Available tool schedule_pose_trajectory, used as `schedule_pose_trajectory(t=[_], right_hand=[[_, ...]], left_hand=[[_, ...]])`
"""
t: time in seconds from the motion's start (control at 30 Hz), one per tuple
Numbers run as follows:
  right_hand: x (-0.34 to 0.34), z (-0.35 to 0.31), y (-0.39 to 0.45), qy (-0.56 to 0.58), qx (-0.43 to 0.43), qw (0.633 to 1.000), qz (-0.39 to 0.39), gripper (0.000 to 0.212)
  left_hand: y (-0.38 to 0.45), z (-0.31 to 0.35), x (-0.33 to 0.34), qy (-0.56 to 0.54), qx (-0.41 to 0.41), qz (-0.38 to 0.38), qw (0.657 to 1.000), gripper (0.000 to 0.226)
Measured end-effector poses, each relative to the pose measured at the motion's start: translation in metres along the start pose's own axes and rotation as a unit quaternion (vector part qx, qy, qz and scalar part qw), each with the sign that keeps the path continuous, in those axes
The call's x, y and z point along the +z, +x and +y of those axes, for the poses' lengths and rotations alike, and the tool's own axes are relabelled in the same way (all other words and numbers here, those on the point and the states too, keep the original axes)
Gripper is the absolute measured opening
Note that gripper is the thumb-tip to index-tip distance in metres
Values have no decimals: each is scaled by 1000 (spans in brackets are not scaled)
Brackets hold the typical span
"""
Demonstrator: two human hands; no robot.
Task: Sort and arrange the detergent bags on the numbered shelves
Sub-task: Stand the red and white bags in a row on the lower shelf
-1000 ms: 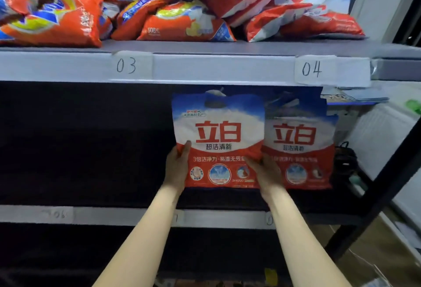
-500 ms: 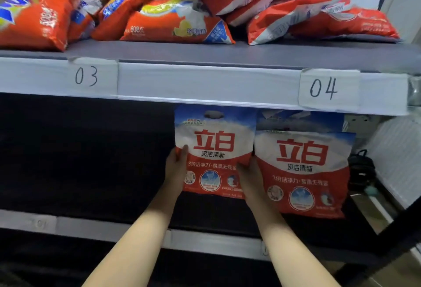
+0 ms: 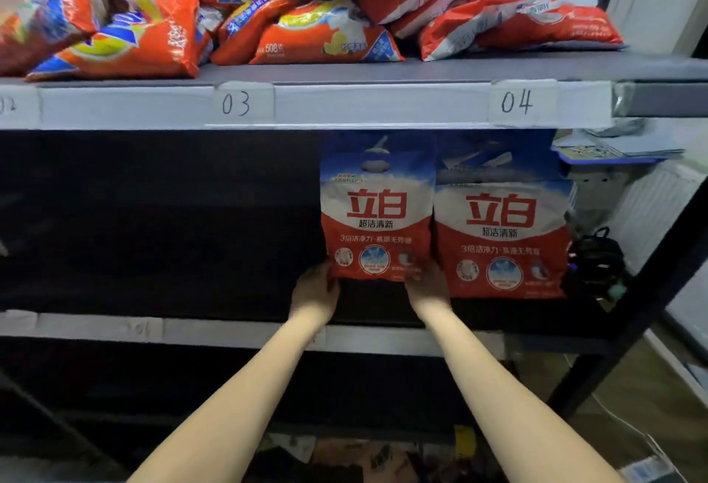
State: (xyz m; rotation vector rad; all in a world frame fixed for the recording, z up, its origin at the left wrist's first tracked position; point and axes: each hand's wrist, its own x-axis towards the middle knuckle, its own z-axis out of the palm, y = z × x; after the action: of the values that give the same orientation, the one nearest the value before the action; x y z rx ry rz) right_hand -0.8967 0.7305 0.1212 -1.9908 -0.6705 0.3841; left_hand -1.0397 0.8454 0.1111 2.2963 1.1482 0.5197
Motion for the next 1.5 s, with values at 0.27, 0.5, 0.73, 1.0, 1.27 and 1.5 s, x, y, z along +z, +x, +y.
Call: schedule_pose_trajectory(t=[0.27,0.5,0.73,1.0,1.27,1.5], right_hand=[[-49,-10,-117,-232,-90,965,-85,52],[-134,-79,-176,-315,-209,924,-62,53],[-221,-170,-164,-347,-284,892,55,42],[-266,-203,-61,-283,-275,914,93,42],[-287,-219,70,-54,-154,986,42,35],[-278,-250,117,139,-90,980,-111,7]], left_hand=[[-81,35,-32,229,254,23,940,36],[-118,103,-96,167,438,117,875,23],[-100,188,-172,144,464,184,855,28],[-30,254,-197,176,380,204,885,31],[64,315,-181,223,286,150,920,45],[96,327,-172,131,241,154,949,46]])
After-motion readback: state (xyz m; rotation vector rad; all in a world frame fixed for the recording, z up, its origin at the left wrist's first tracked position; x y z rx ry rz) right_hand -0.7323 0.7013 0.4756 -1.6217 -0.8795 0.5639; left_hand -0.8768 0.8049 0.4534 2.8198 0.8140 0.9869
